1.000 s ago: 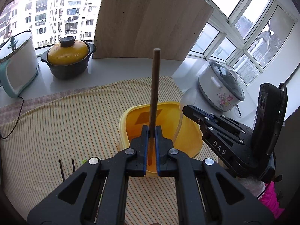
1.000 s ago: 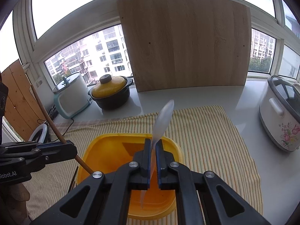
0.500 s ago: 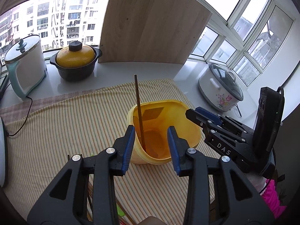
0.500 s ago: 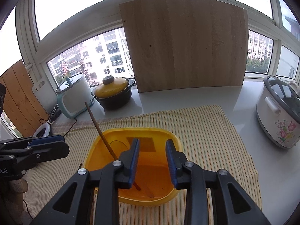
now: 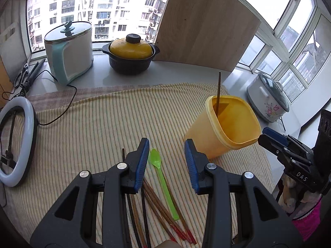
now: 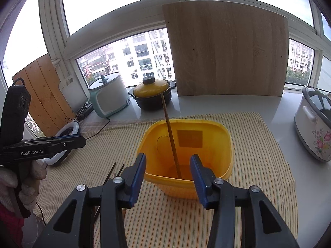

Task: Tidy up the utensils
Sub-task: 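Move both tools back over the remaining chopsticks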

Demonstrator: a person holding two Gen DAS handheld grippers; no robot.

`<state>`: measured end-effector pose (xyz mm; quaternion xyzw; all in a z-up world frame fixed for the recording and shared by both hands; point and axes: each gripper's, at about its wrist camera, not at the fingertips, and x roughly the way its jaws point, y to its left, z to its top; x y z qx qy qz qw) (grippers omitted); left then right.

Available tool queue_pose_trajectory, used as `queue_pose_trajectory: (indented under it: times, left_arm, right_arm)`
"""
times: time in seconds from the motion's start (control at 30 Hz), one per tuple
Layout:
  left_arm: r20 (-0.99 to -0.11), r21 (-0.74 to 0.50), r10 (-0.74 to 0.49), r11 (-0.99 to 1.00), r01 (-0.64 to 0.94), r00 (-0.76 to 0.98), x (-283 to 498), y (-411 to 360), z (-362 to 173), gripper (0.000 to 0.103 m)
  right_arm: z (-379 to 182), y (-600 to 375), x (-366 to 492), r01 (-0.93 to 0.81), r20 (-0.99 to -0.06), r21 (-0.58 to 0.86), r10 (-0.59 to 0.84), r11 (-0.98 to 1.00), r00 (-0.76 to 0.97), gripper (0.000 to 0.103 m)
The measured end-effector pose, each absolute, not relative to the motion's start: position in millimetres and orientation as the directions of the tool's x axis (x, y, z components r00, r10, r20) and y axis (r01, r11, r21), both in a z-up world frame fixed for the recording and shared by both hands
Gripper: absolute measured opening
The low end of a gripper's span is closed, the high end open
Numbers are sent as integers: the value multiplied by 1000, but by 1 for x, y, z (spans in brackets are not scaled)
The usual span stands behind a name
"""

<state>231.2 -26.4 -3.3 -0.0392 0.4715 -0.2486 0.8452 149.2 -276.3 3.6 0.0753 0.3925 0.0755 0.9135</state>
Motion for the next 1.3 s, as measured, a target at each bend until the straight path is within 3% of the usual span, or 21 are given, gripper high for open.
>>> queue_pose_trajectory:
  times: [0.13, 0.3, 0.57, 0.9, 1.3]
  left_arm:
    - [-808, -294, -422, 894, 338, 412, 229, -2, -30, 35]
    - [-845, -288, -392, 907, 307, 365, 224, 18, -67, 35]
    - [-889, -276, -359, 915, 294, 285, 215, 26, -112, 26]
    - [-910, -255, -335, 916, 309, 242, 211, 20, -137, 21]
    - [-924, -204, -293, 921, 330, 245, 221, 10, -147, 16]
  right_arm:
    - [-9, -250, 142, -149, -727, 213, 259, 966, 636, 45]
    - [-30, -222, 138, -209, -760, 220, 301, 953, 576, 37]
    - [-67, -198, 138, -231, -808, 282, 360, 931, 466, 29]
    - [-119, -182, 136, -176, -867, 304, 348, 936, 357, 22]
    - [-131, -175, 145, -144, -886, 309, 339, 940, 317, 19]
